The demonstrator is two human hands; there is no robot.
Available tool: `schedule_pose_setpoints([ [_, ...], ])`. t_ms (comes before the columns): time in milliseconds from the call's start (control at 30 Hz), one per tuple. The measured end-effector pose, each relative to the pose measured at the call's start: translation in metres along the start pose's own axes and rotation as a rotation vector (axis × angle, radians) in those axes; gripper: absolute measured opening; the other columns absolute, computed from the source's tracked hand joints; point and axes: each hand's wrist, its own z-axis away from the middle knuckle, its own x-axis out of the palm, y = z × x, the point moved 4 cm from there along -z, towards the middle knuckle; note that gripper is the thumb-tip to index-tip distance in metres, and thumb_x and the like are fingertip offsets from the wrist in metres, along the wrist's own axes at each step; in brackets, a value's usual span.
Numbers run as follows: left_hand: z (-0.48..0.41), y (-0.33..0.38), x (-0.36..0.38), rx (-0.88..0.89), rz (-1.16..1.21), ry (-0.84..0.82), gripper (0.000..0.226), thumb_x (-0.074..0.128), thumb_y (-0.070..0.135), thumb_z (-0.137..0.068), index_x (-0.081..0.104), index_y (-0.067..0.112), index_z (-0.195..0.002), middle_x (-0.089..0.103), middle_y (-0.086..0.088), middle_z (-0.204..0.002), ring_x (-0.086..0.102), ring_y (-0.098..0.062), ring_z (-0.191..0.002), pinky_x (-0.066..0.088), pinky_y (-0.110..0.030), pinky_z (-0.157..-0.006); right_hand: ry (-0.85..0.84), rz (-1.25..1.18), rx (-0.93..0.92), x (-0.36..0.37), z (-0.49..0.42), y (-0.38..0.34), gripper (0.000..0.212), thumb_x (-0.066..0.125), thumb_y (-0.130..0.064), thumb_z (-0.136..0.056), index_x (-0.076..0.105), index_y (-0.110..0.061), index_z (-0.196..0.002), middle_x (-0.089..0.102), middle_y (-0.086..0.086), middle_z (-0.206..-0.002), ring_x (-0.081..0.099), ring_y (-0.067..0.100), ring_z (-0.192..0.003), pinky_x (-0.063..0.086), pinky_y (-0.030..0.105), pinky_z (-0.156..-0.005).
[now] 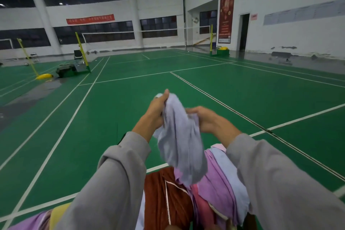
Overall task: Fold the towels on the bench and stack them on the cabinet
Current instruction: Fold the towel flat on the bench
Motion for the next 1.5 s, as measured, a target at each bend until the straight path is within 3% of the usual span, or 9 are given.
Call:
schedule_pose_setpoints([
  [100,0.008,0.024,0.001,0.104,0.218,-0.186,0.054,0.069,0.043,-0.091,0.064,0.005,-0.128,0.072,-0.017,-0.120,0.070,-0.030,-0.112,0.055,-0.045,-0.099,-0.001,-0.342,-0.270,0.004,0.013,-0.052,0.061,0.064,-0.030,-0.094,0.052,-0.003,-0.147,0.068,0.021,-0.127,0.067,0.033,-0.113,0.051,0.048,-0.104],
  [267,0.002,0.002,-0.033,-0.081,-0.230,0.024,0.015,0.065,0.021,-0.099,0.067,0.011,-0.088,0.062,-0.001,-0.071,0.058,-0.011,-0.059,0.053,-0.025,-0.056,0.046,0.252,-0.021,0.008,0.020,-0.006,0.044,0.070,-0.022,-0.095,0.063,-0.001,-0.132,0.070,0.019,-0.125,0.070,0.032,-0.108,0.059,0.043,-0.093],
  [433,0.002,0.040,-0.063,0.042,0.082,0.284,0.022,0.056,0.021,-0.096,0.056,0.014,-0.075,0.058,-0.004,-0.070,0.061,-0.017,-0.053,0.051,-0.024,-0.055,0.176,-0.150,-0.285,0.000,0.020,-0.062,0.013,0.071,-0.017,-0.091,0.067,-0.005,-0.094,0.074,0.010,-0.083,0.072,0.023,-0.073,0.061,0.036,-0.074],
  [600,0.015,0.040,-0.064,-0.029,-0.168,0.137,0.021,0.062,0.017,-0.101,0.062,0.000,-0.115,0.067,-0.011,-0.107,0.066,-0.023,-0.089,0.059,-0.035,-0.080,0.264,0.411,0.189,-0.019,0.010,-0.021,0.021,0.079,-0.023,-0.086,0.065,-0.009,-0.092,0.067,0.010,-0.088,0.063,0.024,-0.078,0.057,0.034,-0.080],
  [733,0.012,0.058,-0.072,0.319,-0.079,0.365,0.018,0.052,0.019,-0.107,0.062,0.016,-0.122,0.068,-0.003,-0.100,0.060,-0.023,-0.088,0.055,-0.034,-0.067,0.322,-0.062,-0.149,-0.016,0.021,-0.067,0.027,0.046,-0.007,-0.092,0.058,-0.009,-0.069,0.060,0.006,-0.061,0.059,0.018,-0.052,0.052,0.022,-0.057],
  [800,0.009,0.054,-0.075,0.295,-0.195,0.373,0.023,0.045,0.031,-0.110,0.060,0.024,-0.126,0.066,-0.001,-0.092,0.054,-0.021,-0.073,0.046,-0.030,-0.059,0.304,-0.271,-0.268,-0.016,0.023,-0.077,0.029,0.035,-0.005,-0.089,0.061,-0.008,-0.074,0.062,0.007,-0.067,0.060,0.020,-0.057,0.051,0.024,-0.062],
  [933,0.018,0.024,-0.056,-0.185,-0.405,-0.014,0.030,0.057,0.041,-0.104,0.068,0.013,-0.102,0.067,-0.004,-0.086,0.061,-0.020,-0.073,0.056,-0.030,-0.062,0.202,0.249,0.089,-0.008,0.009,-0.028,0.034,0.043,-0.027,-0.100,0.066,-0.008,-0.085,0.069,0.016,-0.085,0.069,0.026,-0.074,0.056,0.034,-0.079],
  [1133,0.005,0.062,-0.078,0.264,-0.127,0.370,0.021,0.066,0.011,-0.098,0.064,0.008,-0.119,0.070,-0.008,-0.104,0.064,-0.022,-0.085,0.057,-0.038,-0.079,0.323,0.056,-0.208,0.004,0.005,-0.066,0.010,0.062,-0.007,-0.099,0.061,-0.013,-0.090,0.068,0.007,-0.078,0.065,0.019,-0.067,0.058,0.030,-0.064],
  [1500,0.004,0.069,-0.122,0.264,-0.329,0.556,0.019,0.070,0.018,-0.096,0.066,0.004,-0.108,0.069,-0.010,-0.103,0.063,-0.024,-0.085,0.056,-0.034,-0.065,0.703,0.532,-0.042,-0.034,0.016,-0.064,0.010,0.043,0.007,-0.094,0.052,0.004,-0.092,0.060,0.016,-0.087,0.062,0.028,-0.074,0.053,0.034,-0.060],
])
